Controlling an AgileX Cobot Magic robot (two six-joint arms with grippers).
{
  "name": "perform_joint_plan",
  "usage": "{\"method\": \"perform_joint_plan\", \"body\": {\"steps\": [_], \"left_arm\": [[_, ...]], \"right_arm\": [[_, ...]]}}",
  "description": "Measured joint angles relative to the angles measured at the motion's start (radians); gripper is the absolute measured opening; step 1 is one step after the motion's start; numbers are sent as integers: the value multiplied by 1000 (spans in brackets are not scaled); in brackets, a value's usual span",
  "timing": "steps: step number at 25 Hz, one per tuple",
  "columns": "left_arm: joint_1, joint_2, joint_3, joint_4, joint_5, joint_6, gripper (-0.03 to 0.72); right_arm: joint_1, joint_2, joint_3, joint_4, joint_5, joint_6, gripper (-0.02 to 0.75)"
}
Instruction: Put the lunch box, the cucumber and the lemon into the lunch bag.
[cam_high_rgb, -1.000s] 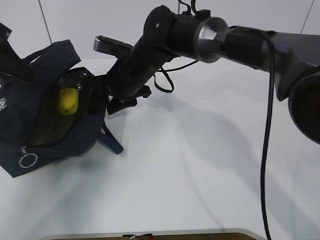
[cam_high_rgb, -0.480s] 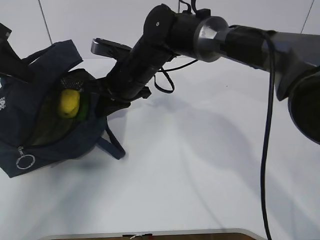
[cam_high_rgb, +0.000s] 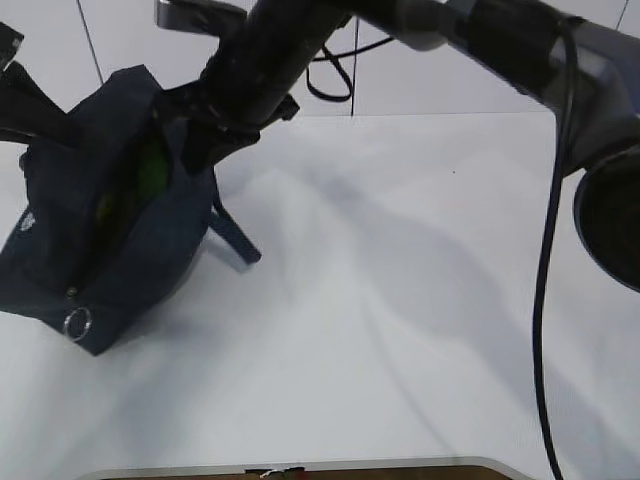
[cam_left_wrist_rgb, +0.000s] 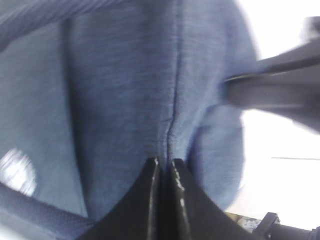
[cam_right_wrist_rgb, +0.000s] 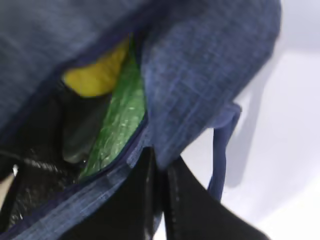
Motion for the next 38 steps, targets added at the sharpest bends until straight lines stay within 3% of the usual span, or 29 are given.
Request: {"method": "perform_joint_plan", "body": {"steps": [4, 19, 28, 38], "left_arm": [[-2, 0, 0, -109, -3, 0, -9], [-3, 84, 0, -158, -3, 0, -9], [-41, 84, 0, -187, -6, 0, -9], [-86, 84, 0, -273, -10, 0, -9]], "right_arm": [[0, -10, -102, -67, 25, 62, 15], [0, -43, -140, -170, 33, 131, 15], [0, -35, -136, -338, 30, 35, 14], [0, -82, -90, -327, 33, 16, 13]]}}
